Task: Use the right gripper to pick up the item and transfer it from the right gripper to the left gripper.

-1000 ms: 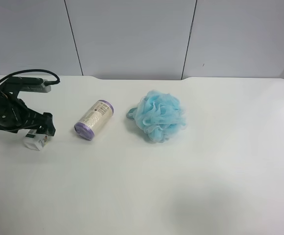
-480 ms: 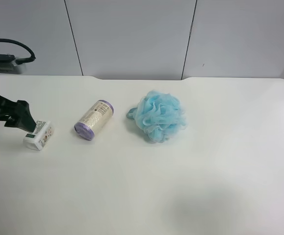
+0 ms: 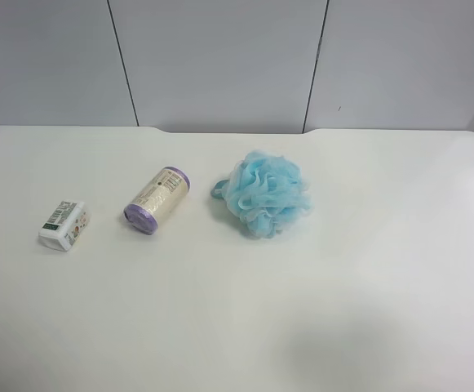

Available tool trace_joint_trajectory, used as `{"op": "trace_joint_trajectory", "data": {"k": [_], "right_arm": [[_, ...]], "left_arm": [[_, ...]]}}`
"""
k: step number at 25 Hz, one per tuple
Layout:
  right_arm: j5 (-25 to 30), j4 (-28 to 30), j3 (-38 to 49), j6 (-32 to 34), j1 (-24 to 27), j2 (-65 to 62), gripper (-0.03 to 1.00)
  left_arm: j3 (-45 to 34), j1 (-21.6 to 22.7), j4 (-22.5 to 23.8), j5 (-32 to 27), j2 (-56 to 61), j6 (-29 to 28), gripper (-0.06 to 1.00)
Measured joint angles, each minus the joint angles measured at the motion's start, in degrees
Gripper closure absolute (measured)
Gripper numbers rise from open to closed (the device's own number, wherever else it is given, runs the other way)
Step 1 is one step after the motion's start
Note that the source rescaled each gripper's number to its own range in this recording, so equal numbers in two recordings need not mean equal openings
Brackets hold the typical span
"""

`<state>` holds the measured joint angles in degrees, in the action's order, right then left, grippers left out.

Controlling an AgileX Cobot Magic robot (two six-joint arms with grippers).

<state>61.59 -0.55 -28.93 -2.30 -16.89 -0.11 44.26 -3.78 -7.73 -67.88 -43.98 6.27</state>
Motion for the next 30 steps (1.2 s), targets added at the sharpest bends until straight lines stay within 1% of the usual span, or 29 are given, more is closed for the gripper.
{"op": "trace_joint_trajectory", "data": {"k": [6, 17, 22, 25, 30], "right_arm": [[0.0, 0.0, 0.0, 0.0, 0.0, 0.0, -0.03], [0.0, 0.0, 0.0, 0.0, 0.0, 0.0, -0.03], [0.0, 0.0, 0.0, 0.0, 0.0, 0.0, -0.03], [0.0, 0.0, 0.0, 0.0, 0.0, 0.0, -0.03], [0.0, 0.0, 0.0, 0.0, 0.0, 0.0, -0.03]], "left_arm": [[-0.9, 0.0, 0.4, -1.3, 15.7, -1.3, -0.06], [-7.0, 0.0, 0.4, -1.9, 36.7, -1.4, -0.06], [-9.5, 0.0, 0.4, -2.0, 42.9, -1.5, -0.06], [-10.2, 0.0, 0.4, -1.7, 44.2, -1.8, -0.06], [-13.5, 0.0, 0.4, 4.1, 44.3, -1.9, -0.06]]}}
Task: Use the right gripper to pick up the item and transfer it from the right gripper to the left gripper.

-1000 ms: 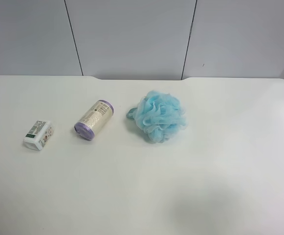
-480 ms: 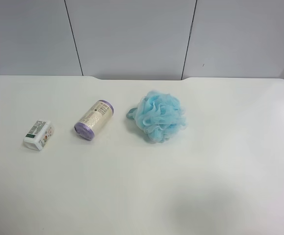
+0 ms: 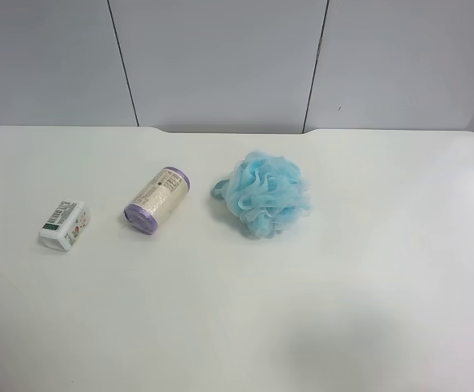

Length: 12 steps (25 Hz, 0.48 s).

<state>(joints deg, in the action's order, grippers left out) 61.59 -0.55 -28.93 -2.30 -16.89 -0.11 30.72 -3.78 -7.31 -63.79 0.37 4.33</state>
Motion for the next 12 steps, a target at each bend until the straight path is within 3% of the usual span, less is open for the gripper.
{"op": "trace_joint_trajectory", "data": {"k": [8, 12], "right_arm": [[0.0, 0.0, 0.0, 0.0, 0.1, 0.0, -0.03], [0.0, 0.0, 0.0, 0.0, 2.6, 0.0, -0.03]], "left_arm": [[-1.7, 0.0, 0.0, 3.0, 0.0, -0.3, -0.06], [-1.7, 0.0, 0.0, 3.0, 0.0, -0.3, -0.06]]}}
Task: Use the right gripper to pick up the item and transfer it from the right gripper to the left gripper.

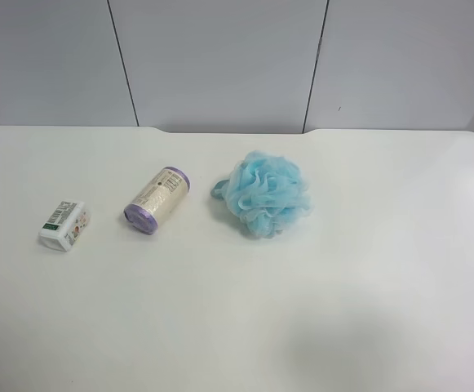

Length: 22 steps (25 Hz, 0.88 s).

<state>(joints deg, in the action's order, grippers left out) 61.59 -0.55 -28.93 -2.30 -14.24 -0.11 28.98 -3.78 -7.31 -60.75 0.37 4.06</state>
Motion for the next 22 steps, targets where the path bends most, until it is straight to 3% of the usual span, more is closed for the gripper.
{"op": "trace_joint_trajectory", "data": {"k": [6, 9, 13, 22], "right_arm": [[0.0, 0.0, 0.0, 0.0, 7.0, 0.0, -0.03], [0.0, 0.0, 0.0, 0.0, 9.6, 0.0, -0.03], [0.0, 0.0, 0.0, 0.0, 10.2, 0.0, -0.03], [0.0, 0.0, 0.0, 0.0, 10.2, 0.0, -0.03]], "left_arm": [[0.0, 0.2, 0.0, 0.0, 0.0, 0.0, -0.06], [0.0, 2.5, 0.0, 0.0, 0.0, 0.0, -0.06], [0.0, 6.8, 0.0, 0.0, 0.0, -0.1, -0.06], [0.0, 7.1, 0.0, 0.1, 0.0, -0.1, -0.06]]}}
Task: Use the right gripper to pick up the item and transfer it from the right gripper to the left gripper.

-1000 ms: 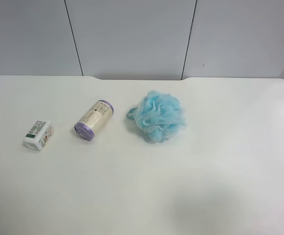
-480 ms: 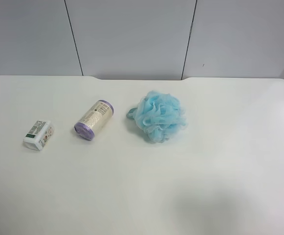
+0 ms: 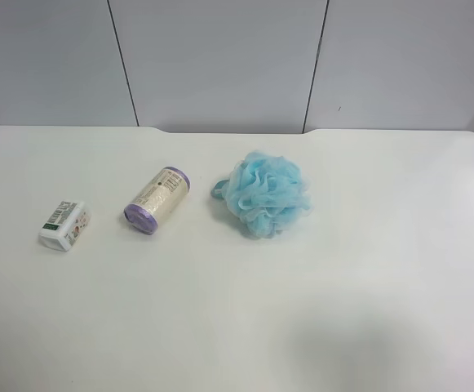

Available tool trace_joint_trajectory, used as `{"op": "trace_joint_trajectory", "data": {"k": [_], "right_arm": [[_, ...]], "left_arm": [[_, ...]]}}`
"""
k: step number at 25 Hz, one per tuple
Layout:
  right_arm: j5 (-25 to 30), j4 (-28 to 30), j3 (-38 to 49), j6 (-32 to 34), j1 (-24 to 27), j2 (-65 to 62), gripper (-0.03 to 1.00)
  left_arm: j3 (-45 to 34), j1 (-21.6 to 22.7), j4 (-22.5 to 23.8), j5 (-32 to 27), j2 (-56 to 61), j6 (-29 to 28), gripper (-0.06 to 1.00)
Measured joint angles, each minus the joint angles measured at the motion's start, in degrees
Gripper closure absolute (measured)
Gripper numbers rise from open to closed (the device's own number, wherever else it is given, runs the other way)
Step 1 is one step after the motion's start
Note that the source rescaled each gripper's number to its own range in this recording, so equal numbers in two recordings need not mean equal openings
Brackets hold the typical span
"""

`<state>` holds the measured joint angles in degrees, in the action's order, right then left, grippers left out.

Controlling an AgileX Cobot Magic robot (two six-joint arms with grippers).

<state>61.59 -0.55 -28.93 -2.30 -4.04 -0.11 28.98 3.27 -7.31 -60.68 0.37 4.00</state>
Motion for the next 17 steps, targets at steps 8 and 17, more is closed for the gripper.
{"op": "trace_joint_trajectory", "data": {"k": [8, 17], "right_arm": [[0.0, 0.0, 0.0, 0.0, 0.0, 0.0, -0.03], [0.0, 0.0, 0.0, 0.0, 0.0, 0.0, -0.03]], "left_arm": [[0.0, 0.0, 0.0, 0.1, 0.0, 0.0, -0.06], [0.0, 0.0, 0.0, 0.1, 0.0, 0.0, -0.06]]}}
